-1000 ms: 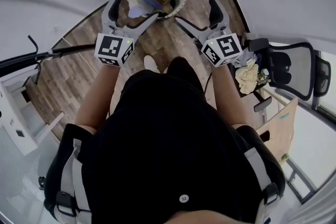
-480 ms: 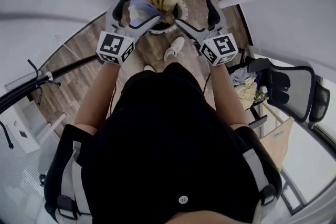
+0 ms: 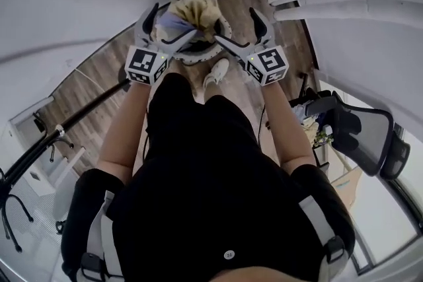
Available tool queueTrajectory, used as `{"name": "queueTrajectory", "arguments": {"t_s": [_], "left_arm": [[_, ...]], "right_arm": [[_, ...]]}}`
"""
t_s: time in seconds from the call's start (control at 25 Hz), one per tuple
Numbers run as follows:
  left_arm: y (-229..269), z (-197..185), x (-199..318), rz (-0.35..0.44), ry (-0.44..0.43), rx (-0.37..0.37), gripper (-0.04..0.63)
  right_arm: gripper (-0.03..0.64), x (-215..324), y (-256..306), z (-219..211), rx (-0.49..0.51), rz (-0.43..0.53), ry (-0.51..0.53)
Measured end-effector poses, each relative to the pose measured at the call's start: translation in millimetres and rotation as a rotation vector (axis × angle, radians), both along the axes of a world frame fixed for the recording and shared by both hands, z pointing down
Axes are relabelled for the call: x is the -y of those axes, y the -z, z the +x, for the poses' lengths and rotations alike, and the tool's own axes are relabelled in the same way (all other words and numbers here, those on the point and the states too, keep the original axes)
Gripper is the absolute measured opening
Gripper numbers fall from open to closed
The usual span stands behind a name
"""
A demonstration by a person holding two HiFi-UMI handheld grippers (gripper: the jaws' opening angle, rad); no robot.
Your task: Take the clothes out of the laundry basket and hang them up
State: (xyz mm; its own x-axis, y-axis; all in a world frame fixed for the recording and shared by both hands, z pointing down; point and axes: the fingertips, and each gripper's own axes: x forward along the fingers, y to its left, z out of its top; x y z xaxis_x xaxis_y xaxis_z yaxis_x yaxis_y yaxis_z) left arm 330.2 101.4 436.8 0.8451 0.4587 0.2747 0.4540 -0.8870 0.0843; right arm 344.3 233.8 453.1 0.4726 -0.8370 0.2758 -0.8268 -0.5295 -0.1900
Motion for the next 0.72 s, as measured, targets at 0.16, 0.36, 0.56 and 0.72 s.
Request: {"name": "queueTrajectory", "arguments": {"t_s": [0.16, 0.36, 0.56, 0.72], "left_arm": [[-50.6, 36.6, 18.7, -0.016, -0.015, 0.048, 0.531], [-115.5, 69.2, 41.6, -0.058, -0.027, 0.065, 0.531], [-201.0, 91.2, 64.3, -0.073, -0.015, 0.144, 0.529], [-273.1, 106.2, 83.3, -0.05, 0.006, 0.218, 0.525]], "right_arm": [[0.541, 14.5, -43.9, 35.9, 0.029, -0.003, -0.016], [0.514, 41.7, -100.4, 68.5, 0.006, 0.011, -0.045], [0.5, 63.5, -182.7, 90.8, 0.056, -0.007, -0.074], [0.471, 77.7, -252.7, 108.3, 0.076, -0.073, -0.052]]}}
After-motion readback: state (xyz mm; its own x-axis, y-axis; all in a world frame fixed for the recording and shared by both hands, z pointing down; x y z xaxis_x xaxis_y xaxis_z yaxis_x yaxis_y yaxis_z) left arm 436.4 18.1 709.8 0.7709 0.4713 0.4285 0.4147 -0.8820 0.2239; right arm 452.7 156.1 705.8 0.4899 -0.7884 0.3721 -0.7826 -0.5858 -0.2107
